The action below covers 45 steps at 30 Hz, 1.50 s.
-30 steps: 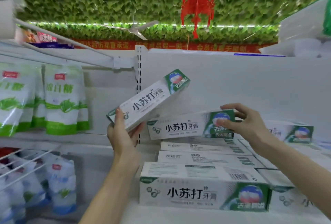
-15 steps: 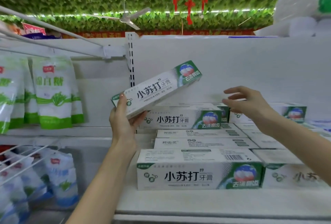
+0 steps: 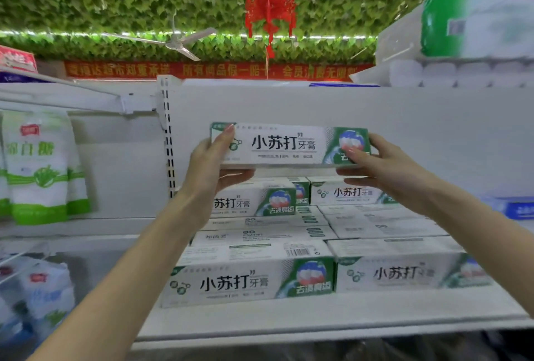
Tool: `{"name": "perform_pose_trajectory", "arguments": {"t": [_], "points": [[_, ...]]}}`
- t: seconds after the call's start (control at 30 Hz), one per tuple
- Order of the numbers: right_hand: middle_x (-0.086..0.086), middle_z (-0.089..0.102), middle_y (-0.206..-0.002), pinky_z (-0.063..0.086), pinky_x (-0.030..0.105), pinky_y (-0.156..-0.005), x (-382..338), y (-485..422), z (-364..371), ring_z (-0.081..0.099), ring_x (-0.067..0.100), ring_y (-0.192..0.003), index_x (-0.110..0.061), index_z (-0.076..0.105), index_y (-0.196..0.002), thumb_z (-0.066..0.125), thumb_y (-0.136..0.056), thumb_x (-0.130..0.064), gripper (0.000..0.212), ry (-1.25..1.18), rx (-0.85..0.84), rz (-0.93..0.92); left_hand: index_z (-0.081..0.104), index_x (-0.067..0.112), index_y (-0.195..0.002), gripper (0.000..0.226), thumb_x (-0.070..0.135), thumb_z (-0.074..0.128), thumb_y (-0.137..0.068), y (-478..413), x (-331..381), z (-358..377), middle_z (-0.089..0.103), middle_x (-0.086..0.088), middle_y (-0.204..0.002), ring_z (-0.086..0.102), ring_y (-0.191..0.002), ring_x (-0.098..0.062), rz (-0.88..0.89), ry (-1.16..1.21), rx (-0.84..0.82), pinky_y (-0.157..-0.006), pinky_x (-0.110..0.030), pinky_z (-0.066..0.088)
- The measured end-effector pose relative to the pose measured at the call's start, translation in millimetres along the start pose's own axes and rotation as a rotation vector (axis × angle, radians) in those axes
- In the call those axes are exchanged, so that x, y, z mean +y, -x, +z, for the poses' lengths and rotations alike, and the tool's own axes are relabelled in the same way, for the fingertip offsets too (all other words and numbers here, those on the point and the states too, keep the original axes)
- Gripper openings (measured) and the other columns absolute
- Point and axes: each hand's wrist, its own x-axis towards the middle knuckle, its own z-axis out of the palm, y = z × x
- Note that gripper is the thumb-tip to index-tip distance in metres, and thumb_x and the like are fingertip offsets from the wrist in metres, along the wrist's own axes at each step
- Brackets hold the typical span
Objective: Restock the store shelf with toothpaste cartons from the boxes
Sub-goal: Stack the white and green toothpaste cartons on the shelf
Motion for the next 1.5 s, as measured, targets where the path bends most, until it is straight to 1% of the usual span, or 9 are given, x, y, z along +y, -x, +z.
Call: {"name": "perform_pose_trajectory", "arguments": {"t": [0.1,0.23,0.4,0.57,0.73,0.9,1.07,1.3,1.5], "points": [[0.007,0.070,-0.107,0.054,0.031,-0.084,5.8,4.3,-33.7,0.070,0.020,-0.094,-0.022,0.052,-0.121,0.064,-0.084,-0.032,0.040,0.018,0.058,-0.009,0.059,0.014,-0.114,0.037,0.044,0.051,-0.095,-3.7,6.1,28.4,0.068,-0.004,-0.108,0.066,-0.098,-0.019,0.017,-0.207,-0.093,-0.088,-0.035,0.055],[0.010,0.068,-0.110,0.052,0.039,-0.091,21.4,5.6,-73.5,0.067,0.024,-0.099,-0.019,0.051,-0.121,0.068,-0.084,-0.026,0.041,0.043,0.124,0.000,0.058,0.022,-0.104,0.025,0.041,0.061,-0.090,-14.0,10.0,57.5,0.064,0.006,-0.098,0.058,-0.090,-0.006,0.061,-0.497,-0.177,-0.075,-0.022,0.043],[0.004,0.068,-0.104,0.048,0.023,-0.066,39.3,3.0,-106.8,0.066,0.013,-0.088,-0.017,0.051,-0.119,0.069,-0.085,-0.022,0.038,0.161,0.147,0.040,0.054,0.020,-0.114,0.042,0.035,0.074,-0.080,-33.7,-10.2,81.6,0.064,-0.004,-0.110,0.059,-0.103,-0.019,-0.060,-0.727,-0.273,-0.083,-0.032,0.044],[-0.001,0.069,-0.100,0.051,0.033,-0.082,64.0,-3.8,-123.8,0.066,0.015,-0.091,-0.013,0.052,-0.123,0.074,-0.080,-0.026,0.050,0.306,0.121,0.073,0.057,0.017,-0.119,0.049,0.036,0.077,-0.078,-48.9,-34.3,98.2,0.066,-0.004,-0.114,0.060,-0.105,-0.021,-0.038,-0.806,-0.282,-0.094,-0.039,0.047],[-0.004,0.064,-0.101,0.044,0.020,-0.066,76.8,-16.6,-116.2,0.060,0.011,-0.087,-0.013,0.050,-0.126,0.072,-0.083,-0.029,0.051,0.413,0.094,0.103,0.064,0.014,-0.099,0.038,0.043,0.076,-0.077,-58.2,-57.7,99.2,0.065,-0.004,-0.101,0.060,-0.107,-0.031,-0.020,-0.998,-0.258,-0.090,-0.039,0.046],[0.016,0.055,-0.130,0.042,0.031,-0.087,86.4,-26.7,-100.3,0.053,0.029,-0.113,-0.002,0.038,-0.138,0.066,-0.089,-0.028,0.061,0.711,0.057,0.161,0.058,0.024,-0.126,0.051,0.043,0.073,-0.081,-58.3,-71.1,97.8,0.046,-0.001,-0.136,0.046,-0.124,-0.021,0.068,-1.233,-0.189,-0.103,-0.038,0.037],[0.015,0.051,-0.131,0.038,0.028,-0.085,83.9,-19.5,-96.9,0.050,0.027,-0.115,-0.004,0.037,-0.137,0.062,-0.091,-0.032,0.059,0.812,0.000,0.152,0.047,0.026,-0.134,0.056,0.044,0.067,-0.085,-49.1,-63.9,104.1,0.041,-0.001,-0.140,0.044,-0.125,-0.020,0.094,-1.341,-0.262,-0.105,-0.040,0.036],[0.009,0.019,-0.156,0.028,0.030,-0.110,65.6,4.7,-103.4,0.033,0.022,-0.137,-0.015,0.008,-0.153,0.062,-0.090,-0.039,0.086,0.891,-0.188,0.052,0.044,0.022,-0.138,0.058,0.048,0.061,-0.089,-19.6,-46.4,116.9,0.045,0.000,-0.140,0.045,-0.127,-0.018,0.066,-1.296,-0.346,-0.105,-0.038,0.039],[0.006,0.021,-0.156,0.026,0.037,-0.114,48.1,32.4,-110.9,0.025,0.024,-0.140,-0.018,0.010,-0.153,0.060,-0.090,-0.043,0.084,0.901,-0.215,-0.040,0.042,0.019,-0.141,0.064,0.048,0.062,-0.088,28.3,-26.9,132.7,0.045,0.001,-0.142,0.046,-0.127,-0.016,0.037,-1.304,-0.371,-0.107,-0.036,0.039]]}}
